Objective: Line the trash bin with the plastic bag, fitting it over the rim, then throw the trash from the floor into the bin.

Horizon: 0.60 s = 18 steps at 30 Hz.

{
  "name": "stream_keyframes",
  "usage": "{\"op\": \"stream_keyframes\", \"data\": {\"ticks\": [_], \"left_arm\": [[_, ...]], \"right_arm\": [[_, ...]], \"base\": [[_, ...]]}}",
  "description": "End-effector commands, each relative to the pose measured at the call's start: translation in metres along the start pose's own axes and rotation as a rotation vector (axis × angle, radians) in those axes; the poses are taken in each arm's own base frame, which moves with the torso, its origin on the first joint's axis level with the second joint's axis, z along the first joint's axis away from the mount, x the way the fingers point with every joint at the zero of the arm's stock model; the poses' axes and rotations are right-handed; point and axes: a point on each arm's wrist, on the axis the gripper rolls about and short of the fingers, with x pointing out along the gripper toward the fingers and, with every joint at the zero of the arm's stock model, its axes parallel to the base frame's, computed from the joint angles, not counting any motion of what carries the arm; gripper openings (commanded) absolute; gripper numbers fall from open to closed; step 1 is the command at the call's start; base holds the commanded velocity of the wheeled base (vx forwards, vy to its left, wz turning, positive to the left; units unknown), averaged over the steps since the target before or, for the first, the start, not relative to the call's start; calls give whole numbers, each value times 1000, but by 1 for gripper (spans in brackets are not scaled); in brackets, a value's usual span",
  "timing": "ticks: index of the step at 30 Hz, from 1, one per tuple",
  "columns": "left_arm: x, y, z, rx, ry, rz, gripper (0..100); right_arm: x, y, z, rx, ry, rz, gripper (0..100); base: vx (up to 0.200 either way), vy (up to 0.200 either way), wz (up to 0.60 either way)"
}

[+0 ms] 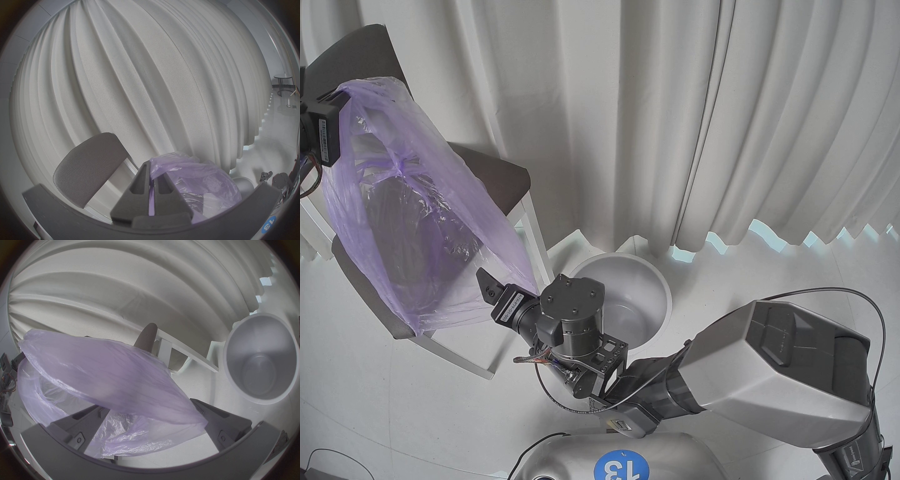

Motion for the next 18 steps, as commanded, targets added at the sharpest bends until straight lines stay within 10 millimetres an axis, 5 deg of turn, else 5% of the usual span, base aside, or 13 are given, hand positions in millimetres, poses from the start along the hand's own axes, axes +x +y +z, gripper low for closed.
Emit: {"op": "stream_keyframes", "data": {"ticks": [1,3,4,18], "left_arm": [[1,0,0,0,1,0,0],[1,-1,0,1,2,-1,0],[1,-1,0,1,2,-1,0],[0,0,-1,0,0,-1,0]], "right_arm": [[0,-1,-1,0,2,-2,100],[0,-1,-1,0,1,-3,100],[0,-1,0,0,-5,-7,0],[1,-2,8,0,-25,-14,0]], "base": [[0,0,0],[0,0,0],[0,0,0],[0,0,0]]}}
